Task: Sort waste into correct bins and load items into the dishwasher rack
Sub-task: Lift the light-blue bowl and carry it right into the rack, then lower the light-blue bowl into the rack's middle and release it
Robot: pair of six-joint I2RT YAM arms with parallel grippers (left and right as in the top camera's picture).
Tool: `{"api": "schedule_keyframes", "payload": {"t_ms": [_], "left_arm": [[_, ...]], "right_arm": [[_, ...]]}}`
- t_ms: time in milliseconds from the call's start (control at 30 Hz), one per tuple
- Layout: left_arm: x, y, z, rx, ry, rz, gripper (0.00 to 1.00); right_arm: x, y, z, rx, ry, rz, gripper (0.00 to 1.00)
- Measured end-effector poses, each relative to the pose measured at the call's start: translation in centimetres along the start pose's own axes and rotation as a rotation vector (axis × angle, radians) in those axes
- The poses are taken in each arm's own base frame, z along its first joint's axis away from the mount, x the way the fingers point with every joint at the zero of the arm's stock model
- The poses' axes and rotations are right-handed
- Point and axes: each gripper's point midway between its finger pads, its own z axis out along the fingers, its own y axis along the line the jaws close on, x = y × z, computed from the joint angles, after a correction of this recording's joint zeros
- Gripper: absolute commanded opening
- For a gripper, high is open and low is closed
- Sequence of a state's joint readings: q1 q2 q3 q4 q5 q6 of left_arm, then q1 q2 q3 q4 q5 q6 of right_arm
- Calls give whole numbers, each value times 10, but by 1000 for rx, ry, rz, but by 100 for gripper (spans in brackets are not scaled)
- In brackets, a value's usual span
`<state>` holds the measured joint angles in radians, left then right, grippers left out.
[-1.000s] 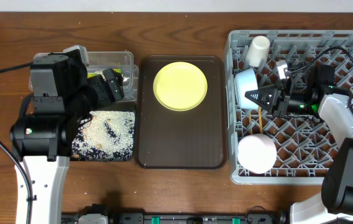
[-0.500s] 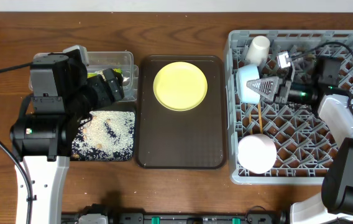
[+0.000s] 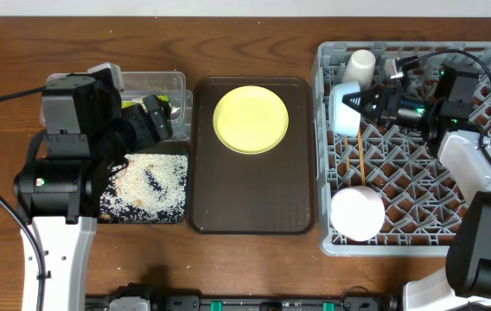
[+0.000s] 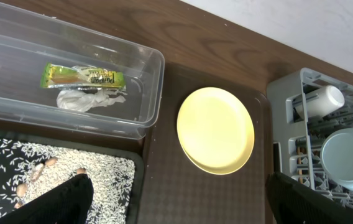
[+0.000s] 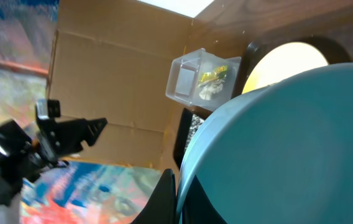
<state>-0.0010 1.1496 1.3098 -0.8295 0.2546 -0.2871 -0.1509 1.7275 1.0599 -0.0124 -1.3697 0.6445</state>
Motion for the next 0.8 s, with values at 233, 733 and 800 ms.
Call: {"api": "schedule_keyframes", "payload": {"t_ms": [233,733,800], "left_arm": [[0,0,0,0,0,0,92],[0,0,0,0,0,0,92],[0,0,0,0,0,0,92]], "right_arm": [[13,4,21,-6,53,37,1],[36,-2,11,-81,91,-90,4],[35,-5,5,-81,77,-94,4]]}}
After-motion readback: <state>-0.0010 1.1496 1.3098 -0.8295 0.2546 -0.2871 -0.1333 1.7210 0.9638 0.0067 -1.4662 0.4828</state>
